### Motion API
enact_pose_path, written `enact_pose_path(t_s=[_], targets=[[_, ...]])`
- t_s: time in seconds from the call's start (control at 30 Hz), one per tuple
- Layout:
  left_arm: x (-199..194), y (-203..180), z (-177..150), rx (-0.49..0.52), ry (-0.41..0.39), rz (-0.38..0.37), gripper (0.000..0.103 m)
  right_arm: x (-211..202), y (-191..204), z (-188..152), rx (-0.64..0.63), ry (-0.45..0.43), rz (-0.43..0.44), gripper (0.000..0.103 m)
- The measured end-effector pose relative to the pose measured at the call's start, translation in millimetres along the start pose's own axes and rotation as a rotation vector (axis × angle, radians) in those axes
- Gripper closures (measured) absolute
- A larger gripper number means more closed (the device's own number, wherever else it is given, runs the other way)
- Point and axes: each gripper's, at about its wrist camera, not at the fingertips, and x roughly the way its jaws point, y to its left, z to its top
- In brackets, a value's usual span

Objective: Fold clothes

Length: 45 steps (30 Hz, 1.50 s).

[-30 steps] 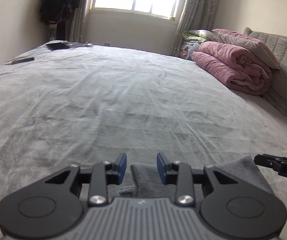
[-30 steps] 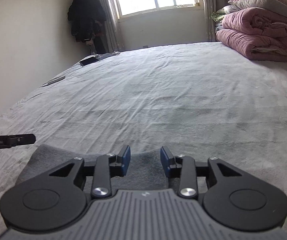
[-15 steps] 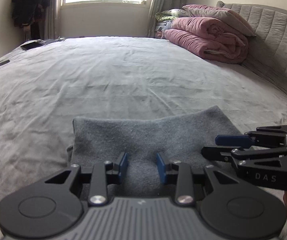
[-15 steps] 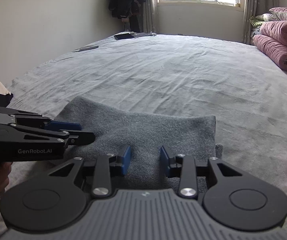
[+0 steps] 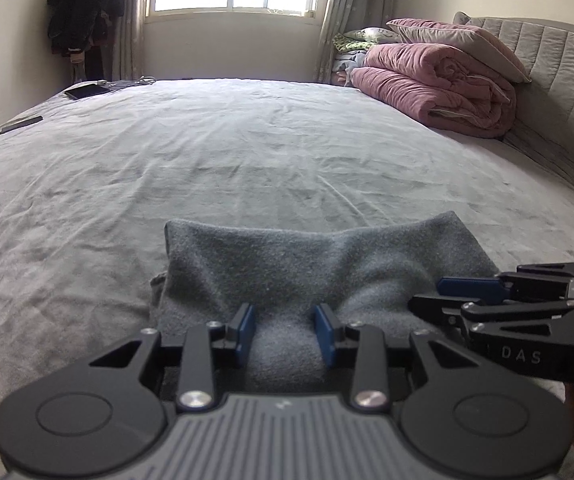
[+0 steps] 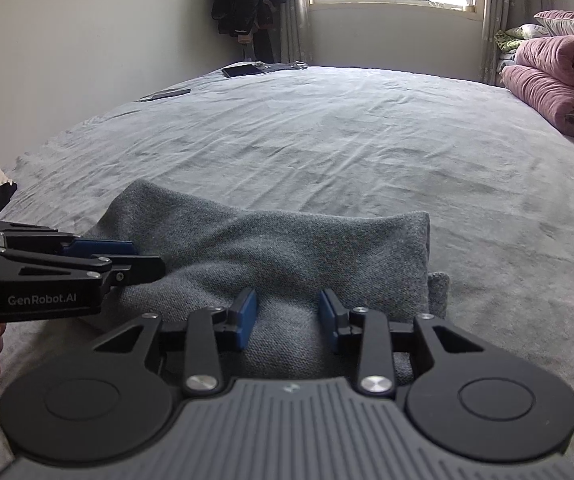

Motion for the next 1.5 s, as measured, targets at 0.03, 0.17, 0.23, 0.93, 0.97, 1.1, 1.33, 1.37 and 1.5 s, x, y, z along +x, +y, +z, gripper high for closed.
enact_pose_path(t_s=[0.03, 0.17, 0.23, 0.93, 0.97, 1.1, 1.33, 1.37, 1.5], targets=[[-0.4, 1.4, 2.9, -0.006, -0.002, -0.012, 0.067, -1.1, 0.7, 0.6, 0.005, 0.002, -0.006, 0.067], [-4.7, 0.3, 7.1, -0.003, -0.029, -0.037, 0.064, -5.9, 1.9, 2.5, 0.023, 0.014, -0.036, 0.065], [-3.5, -4.3, 4.9, 0.017, -0.021, -0.046, 0.063, -7.2, 0.6, 1.9, 0.038, 0.02, -0.048, 0.064], [9.1, 8.3, 12.5, 0.036, -0.052, -0.004, 0.06, -7.8, 5.0, -3.9, 0.117, 0.059, -0.158, 0.061], [11.5, 16.1, 15.6, 0.016, -0.056, 0.013, 0.06, -7.9, 5.5, -4.1, 0.115, 0.058, -0.159, 0.061], [27.9, 44.9, 20.4, -0.064, -0.047, 0.001, 0.06, -8.0, 7.5, -4.8, 0.106, 0.054, -0.165, 0.06], [36.7, 65.8, 23.7, -0.157, -0.013, -0.004, 0.052, -7.9, 8.8, -5.9, 0.088, 0.05, -0.161, 0.058], [33.6, 65.0, 25.7, -0.156, -0.018, 0.001, 0.052, -7.9, 9.2, -5.9, 0.086, 0.049, -0.162, 0.058], [9.7, 55.4, 34.3, -0.104, -0.092, 0.024, 0.055, -8.3, 8.7, -4.7, 0.085, 0.051, -0.158, 0.057]])
